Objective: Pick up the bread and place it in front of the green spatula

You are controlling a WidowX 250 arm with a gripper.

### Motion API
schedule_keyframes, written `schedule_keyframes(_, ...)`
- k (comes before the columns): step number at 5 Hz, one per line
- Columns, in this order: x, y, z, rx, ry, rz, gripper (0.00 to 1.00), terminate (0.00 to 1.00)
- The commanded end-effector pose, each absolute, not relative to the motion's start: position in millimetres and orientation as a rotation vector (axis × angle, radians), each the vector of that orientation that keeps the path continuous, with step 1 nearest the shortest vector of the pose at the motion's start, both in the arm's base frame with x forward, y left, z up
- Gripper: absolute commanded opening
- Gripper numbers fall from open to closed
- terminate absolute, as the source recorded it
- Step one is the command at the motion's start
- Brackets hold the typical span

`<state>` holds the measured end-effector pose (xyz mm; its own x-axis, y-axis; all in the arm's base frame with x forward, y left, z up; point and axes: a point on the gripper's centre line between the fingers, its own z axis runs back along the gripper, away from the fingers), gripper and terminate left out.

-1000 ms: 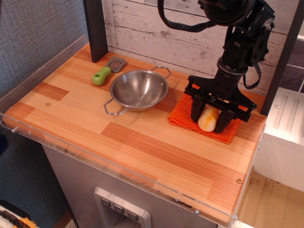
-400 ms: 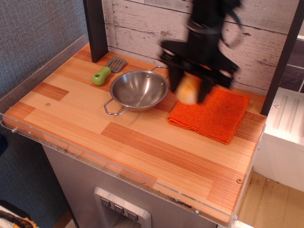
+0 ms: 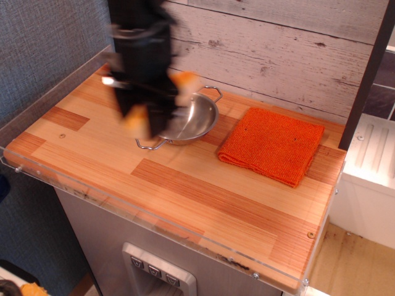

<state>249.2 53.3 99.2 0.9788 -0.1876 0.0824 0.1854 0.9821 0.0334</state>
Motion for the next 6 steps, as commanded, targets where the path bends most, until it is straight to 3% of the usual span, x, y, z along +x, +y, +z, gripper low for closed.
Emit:
schedule_keyframes(1, 217, 140, 78, 0.04, -0.033, -0.017, 0.0, 0.0)
schedule_keyframes(4, 260, 155, 35, 0.113, 0.012, -0.015, 0.0, 0.0)
schedule_keyframes(6, 260, 152, 15, 0.103, 0.065, 0.005, 0.0, 0.0)
